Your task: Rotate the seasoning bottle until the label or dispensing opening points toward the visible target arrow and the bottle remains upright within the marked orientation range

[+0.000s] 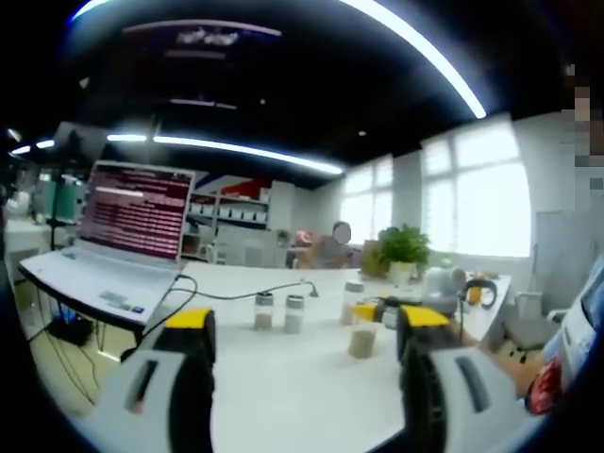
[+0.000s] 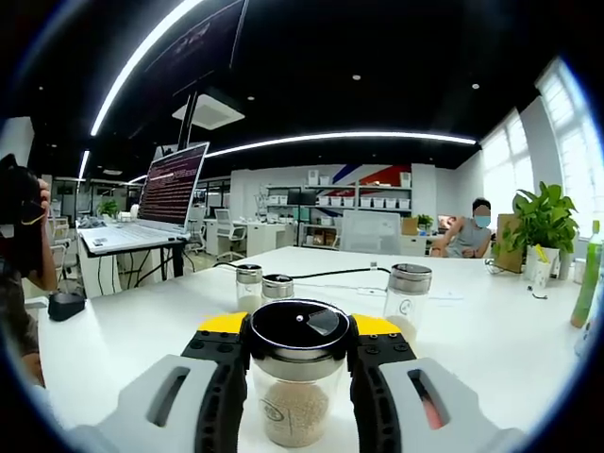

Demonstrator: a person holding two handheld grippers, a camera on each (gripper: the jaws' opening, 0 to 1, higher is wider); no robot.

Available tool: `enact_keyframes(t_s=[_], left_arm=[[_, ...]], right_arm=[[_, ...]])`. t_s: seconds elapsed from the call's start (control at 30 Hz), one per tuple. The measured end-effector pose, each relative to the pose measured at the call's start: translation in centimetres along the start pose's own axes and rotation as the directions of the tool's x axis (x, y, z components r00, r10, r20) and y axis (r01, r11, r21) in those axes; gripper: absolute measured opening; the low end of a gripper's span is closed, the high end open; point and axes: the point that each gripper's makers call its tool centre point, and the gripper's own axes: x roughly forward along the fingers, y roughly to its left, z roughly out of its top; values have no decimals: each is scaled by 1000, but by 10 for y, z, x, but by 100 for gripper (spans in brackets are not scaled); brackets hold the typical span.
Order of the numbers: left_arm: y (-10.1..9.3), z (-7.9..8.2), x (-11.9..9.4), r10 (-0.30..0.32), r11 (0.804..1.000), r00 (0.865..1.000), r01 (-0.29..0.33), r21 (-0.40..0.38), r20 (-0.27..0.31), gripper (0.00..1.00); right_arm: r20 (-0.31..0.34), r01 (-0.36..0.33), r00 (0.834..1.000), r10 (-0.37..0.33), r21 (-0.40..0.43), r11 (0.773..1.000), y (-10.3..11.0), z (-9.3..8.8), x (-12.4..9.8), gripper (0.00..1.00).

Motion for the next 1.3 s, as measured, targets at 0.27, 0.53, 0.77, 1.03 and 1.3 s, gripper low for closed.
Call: enact_keyframes(t_s=[0.27, 0.53, 0.77, 1.03, 1.3], left_arm=[[-5, -4, 4, -12, 1000, 1000, 12, -2, -13, 83], [-4, -4, 3, -8, 1000, 1000, 8, 2, -13, 83], [-7, -4, 5, -13, 1000, 1000, 13, 18, -13, 83], [-9, -6, 7, -16, 999, 1000, 16, 36, -21, 84], [-21, -10, 14, -35, 997, 999, 37, 62, -36, 88]], right_arm=[[-23, -42, 999, 43, 34, 999, -7, 5, -6, 54], [-10, -134, 991, 134, 41, 990, -2, 10, -21, 54], [-17, -135, 991, 135, -4, 991, -20, 21, -44, 54], [-52, -135, 990, 130, -114, 984, -53, 20, -65, 54], [-67, -100, 993, 93, -96, 990, -85, 1, -97, 54]])
